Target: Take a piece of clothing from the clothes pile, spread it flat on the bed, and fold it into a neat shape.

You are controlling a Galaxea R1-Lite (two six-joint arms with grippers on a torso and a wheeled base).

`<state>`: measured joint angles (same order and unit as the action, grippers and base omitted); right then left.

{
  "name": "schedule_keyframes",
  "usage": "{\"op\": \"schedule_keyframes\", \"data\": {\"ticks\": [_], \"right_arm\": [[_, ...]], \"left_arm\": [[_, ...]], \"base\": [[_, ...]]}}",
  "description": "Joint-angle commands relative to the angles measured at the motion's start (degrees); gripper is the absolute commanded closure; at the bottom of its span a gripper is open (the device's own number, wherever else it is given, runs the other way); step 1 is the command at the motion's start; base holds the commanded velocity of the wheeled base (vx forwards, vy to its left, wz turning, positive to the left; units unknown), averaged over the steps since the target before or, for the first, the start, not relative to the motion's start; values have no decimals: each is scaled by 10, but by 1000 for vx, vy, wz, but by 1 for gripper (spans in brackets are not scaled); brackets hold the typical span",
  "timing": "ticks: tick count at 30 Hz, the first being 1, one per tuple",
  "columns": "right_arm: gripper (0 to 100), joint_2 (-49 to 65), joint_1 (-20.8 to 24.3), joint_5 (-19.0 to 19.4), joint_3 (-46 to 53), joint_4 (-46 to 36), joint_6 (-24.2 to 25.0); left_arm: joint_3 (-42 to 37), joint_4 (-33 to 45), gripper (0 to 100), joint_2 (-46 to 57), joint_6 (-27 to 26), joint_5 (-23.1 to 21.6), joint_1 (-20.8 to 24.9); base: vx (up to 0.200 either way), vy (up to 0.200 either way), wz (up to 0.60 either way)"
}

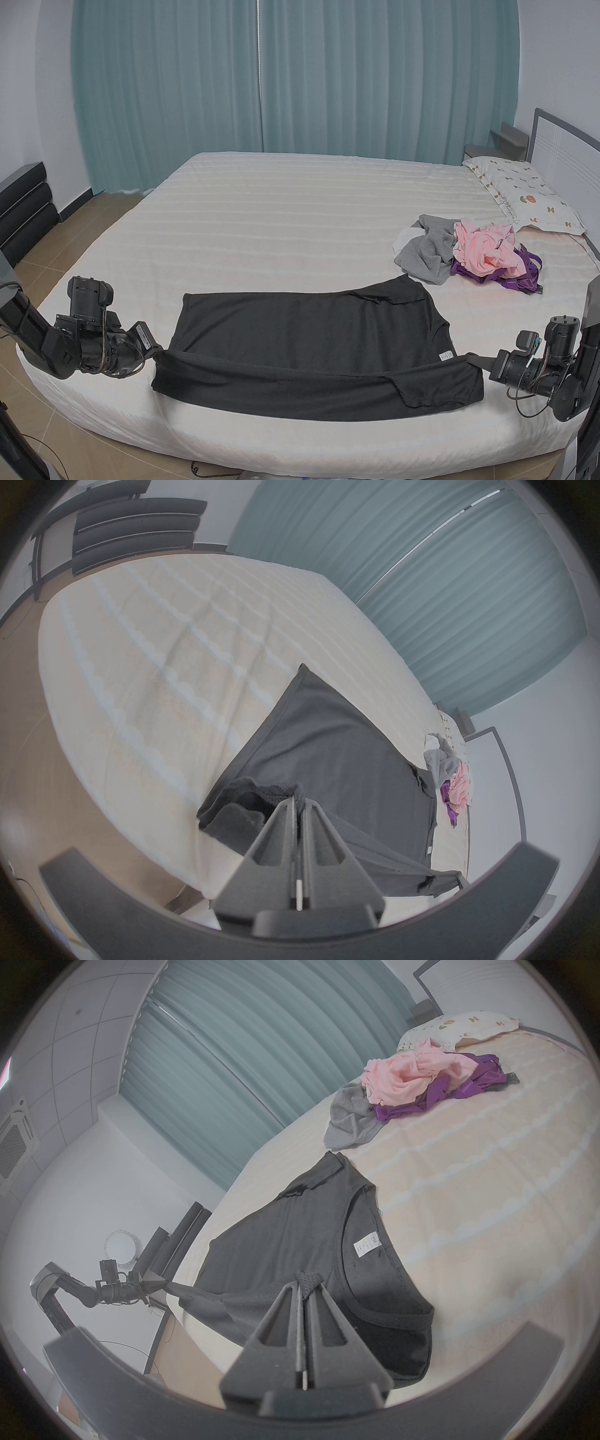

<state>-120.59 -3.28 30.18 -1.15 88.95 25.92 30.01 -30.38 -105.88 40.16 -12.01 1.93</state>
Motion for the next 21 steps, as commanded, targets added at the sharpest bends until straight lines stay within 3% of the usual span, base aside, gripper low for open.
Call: {"op": "schedule_keyframes", "data": {"ticks": [1,12,21], "right_arm": [[100,23,-6,6,11,8,5],[100,53,-8,7,11,-2,14],[100,113,-5,20,11,-77,10]], "left_arm": [[-3,19,100,31,0,0,-3],[-22,45,100,59,-4,0,-19],[-38,45,100,72,-19,0,-19]], "base": [[0,0,0],[0,0,0],[0,0,0]]}}
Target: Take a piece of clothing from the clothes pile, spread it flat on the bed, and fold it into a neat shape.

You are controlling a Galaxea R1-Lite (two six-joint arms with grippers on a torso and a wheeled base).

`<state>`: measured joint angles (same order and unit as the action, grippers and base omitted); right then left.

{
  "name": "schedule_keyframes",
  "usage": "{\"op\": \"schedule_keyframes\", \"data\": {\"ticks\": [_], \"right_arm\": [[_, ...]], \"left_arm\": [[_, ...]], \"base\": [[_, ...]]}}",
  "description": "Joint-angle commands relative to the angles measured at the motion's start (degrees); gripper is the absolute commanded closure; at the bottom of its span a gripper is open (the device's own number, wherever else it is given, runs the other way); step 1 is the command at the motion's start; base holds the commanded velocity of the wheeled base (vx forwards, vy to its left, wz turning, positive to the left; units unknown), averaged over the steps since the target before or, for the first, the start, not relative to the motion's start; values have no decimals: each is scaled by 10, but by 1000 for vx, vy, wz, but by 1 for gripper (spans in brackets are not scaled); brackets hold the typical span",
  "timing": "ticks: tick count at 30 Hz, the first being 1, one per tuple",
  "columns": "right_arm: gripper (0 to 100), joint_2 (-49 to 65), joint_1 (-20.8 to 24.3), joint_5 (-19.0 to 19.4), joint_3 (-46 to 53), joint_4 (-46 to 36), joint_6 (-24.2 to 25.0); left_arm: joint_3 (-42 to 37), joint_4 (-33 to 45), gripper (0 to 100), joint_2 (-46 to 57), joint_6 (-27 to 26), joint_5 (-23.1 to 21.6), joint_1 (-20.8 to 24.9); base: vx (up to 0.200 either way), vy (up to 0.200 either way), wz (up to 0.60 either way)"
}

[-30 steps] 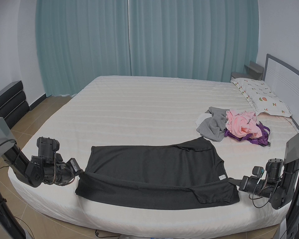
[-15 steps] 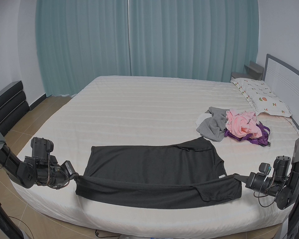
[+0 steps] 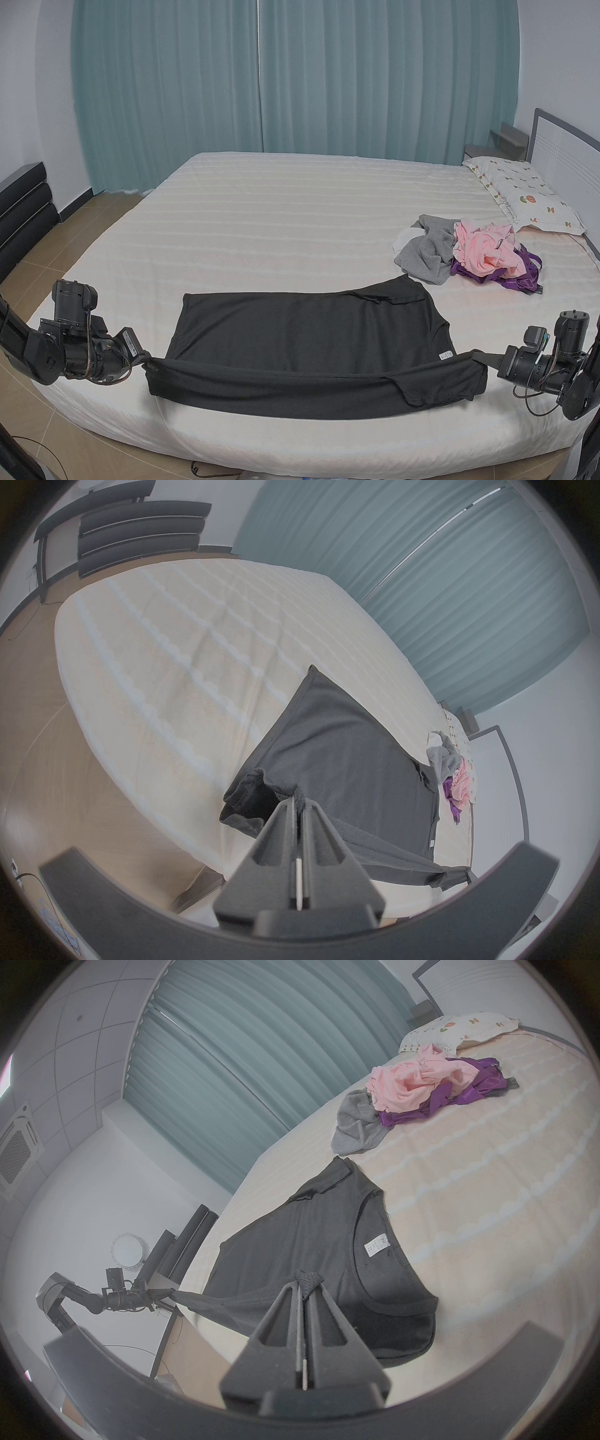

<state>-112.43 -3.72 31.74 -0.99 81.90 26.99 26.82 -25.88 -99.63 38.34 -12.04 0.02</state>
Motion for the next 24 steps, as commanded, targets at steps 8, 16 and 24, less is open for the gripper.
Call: {"op": "schedule_keyframes", "data": {"ticks": [8,16,24], "right_arm": [[100,61,-3,3,10,-52,-6],[100,81,-4,3,10,-83,-12],[100,93,-4,3,10,-115,-32]], "left_arm": [[-24,0,100,31,-2,0,0],[-41,1,100,48,-3,1,0],[-47,8,100,53,-11,2,0]], "base": [[0,0,0],[0,0,0],[0,0,0]]}}
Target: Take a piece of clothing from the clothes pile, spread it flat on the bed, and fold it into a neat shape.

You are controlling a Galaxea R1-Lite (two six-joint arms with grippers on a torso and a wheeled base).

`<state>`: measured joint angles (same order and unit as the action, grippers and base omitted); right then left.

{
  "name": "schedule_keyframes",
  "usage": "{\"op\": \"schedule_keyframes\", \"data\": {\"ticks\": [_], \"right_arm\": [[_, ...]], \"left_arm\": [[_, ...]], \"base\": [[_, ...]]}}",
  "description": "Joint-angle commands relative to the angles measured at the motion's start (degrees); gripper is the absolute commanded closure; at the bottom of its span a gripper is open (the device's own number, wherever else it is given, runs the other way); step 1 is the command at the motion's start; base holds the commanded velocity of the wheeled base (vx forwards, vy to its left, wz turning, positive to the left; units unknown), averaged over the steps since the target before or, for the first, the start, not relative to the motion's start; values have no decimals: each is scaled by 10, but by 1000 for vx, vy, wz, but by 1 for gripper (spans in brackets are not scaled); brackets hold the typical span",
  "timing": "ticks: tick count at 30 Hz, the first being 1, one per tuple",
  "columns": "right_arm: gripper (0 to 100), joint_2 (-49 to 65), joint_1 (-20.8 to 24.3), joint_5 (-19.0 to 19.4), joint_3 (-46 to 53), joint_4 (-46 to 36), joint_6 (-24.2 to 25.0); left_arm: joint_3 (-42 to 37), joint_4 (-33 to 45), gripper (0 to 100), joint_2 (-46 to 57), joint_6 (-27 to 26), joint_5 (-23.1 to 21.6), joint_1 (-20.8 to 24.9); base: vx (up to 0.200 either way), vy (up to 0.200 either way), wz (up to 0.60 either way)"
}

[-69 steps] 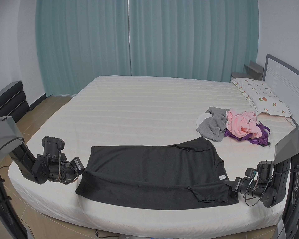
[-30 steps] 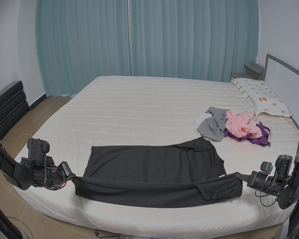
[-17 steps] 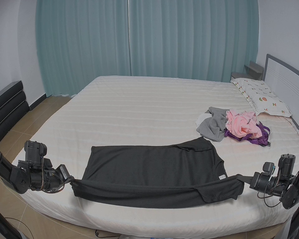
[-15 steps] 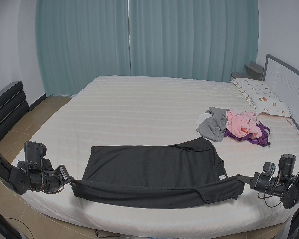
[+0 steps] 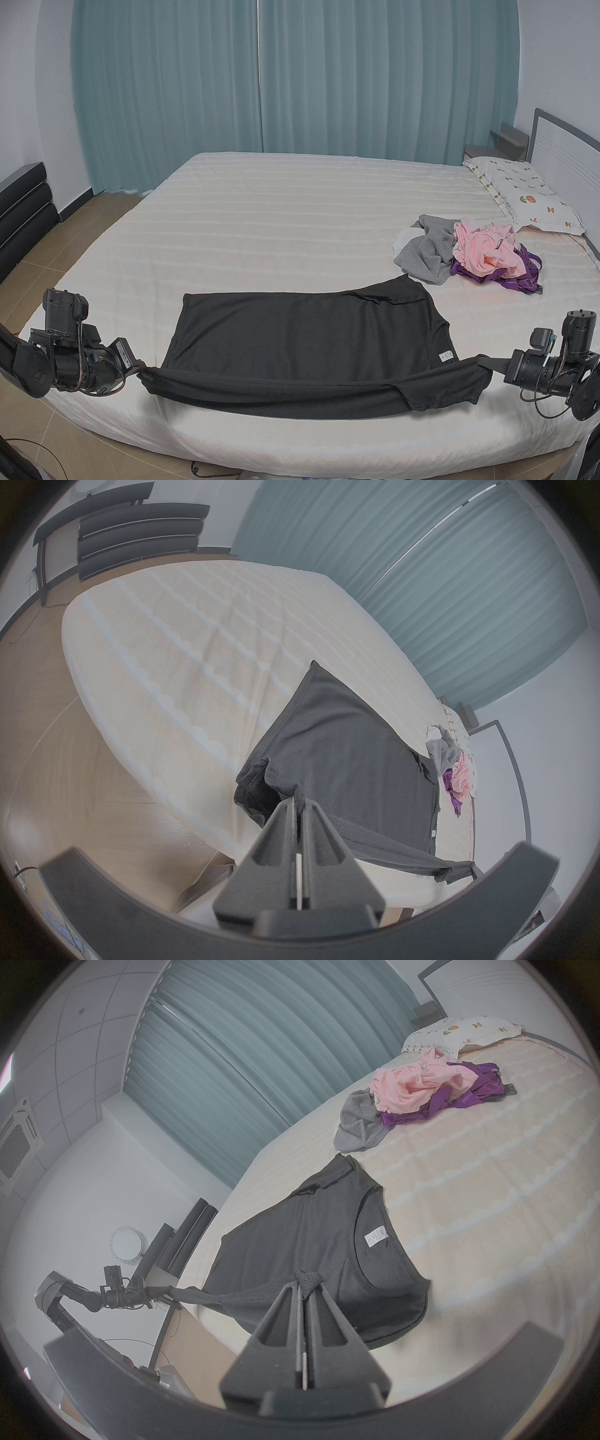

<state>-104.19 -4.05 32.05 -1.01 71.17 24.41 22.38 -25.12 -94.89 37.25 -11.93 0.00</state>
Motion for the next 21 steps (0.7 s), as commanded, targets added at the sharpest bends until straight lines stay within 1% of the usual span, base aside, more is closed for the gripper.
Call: {"op": "schedule_keyframes", "data": {"ticks": [1,2,3,7,12,17,21], "right_arm": [[100,15,-1,0,10,-17,-9],[100,15,-1,0,10,-17,-9],[100,31,0,0,10,-43,-12],[100,77,0,1,10,-86,-19],[100,121,0,0,10,-124,-19],[100,145,0,-1,10,-176,-30],[100,144,-1,-3,10,-196,-31]], "left_arm": [[-2,1,100,9,0,2,-1],[-2,1,100,9,0,2,-1],[-2,1,100,17,0,2,-3],[-2,5,100,34,-17,2,-12],[-1,25,100,47,-21,3,-16],[-1,28,100,47,-21,2,-13],[0,28,100,42,-21,2,-11]], "base": [[0,0,0],[0,0,0],[0,0,0],[0,0,0],[0,0,0],[0,0,0],[0,0,0]]}}
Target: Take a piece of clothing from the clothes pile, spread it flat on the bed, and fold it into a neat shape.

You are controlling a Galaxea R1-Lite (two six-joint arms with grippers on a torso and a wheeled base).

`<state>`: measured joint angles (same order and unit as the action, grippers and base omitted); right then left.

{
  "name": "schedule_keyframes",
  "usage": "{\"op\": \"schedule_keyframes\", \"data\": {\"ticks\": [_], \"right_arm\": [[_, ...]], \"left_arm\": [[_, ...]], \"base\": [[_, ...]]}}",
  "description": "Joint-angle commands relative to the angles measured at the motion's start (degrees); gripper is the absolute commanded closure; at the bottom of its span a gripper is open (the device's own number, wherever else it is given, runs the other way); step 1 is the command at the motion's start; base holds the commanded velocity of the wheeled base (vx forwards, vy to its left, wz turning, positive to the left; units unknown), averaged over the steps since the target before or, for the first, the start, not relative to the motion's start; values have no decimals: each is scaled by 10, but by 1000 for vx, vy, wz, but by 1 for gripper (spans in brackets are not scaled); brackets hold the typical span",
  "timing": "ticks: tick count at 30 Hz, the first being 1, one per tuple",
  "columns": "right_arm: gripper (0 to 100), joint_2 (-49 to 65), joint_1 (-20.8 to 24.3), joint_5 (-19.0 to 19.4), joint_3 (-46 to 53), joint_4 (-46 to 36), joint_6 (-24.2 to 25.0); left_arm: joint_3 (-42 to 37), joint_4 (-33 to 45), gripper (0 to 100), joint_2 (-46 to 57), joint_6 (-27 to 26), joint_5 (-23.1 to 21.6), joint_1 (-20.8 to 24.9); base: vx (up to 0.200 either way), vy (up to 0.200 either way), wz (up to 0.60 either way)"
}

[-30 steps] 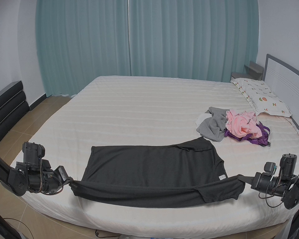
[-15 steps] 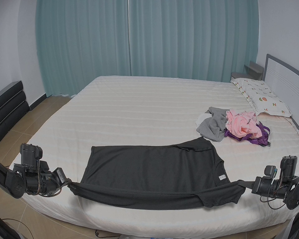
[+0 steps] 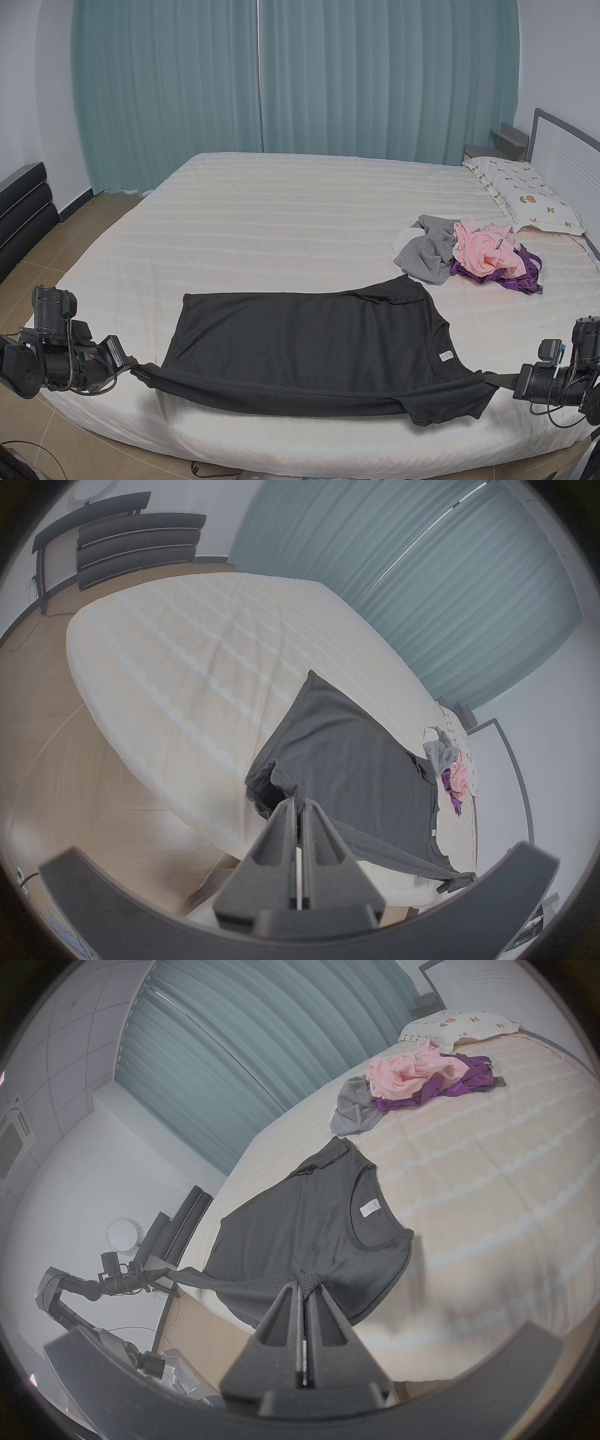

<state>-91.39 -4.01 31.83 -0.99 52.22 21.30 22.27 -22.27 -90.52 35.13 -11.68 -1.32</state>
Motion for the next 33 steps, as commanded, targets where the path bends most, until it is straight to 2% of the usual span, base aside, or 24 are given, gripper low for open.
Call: {"op": "schedule_keyframes", "data": {"ticks": [1,10,33], "right_arm": [[100,16,-1,-1,10,-6,0],[100,-32,1,-4,-4,2,-1],[100,-168,4,-7,-113,7,1]], "left_arm": [[1,-1,100,-2,0,0,3],[16,-1,100,-27,0,0,3],[100,-3,100,-162,2,-1,6]], "base": [[0,0,0],[0,0,0],[0,0,0]]}}
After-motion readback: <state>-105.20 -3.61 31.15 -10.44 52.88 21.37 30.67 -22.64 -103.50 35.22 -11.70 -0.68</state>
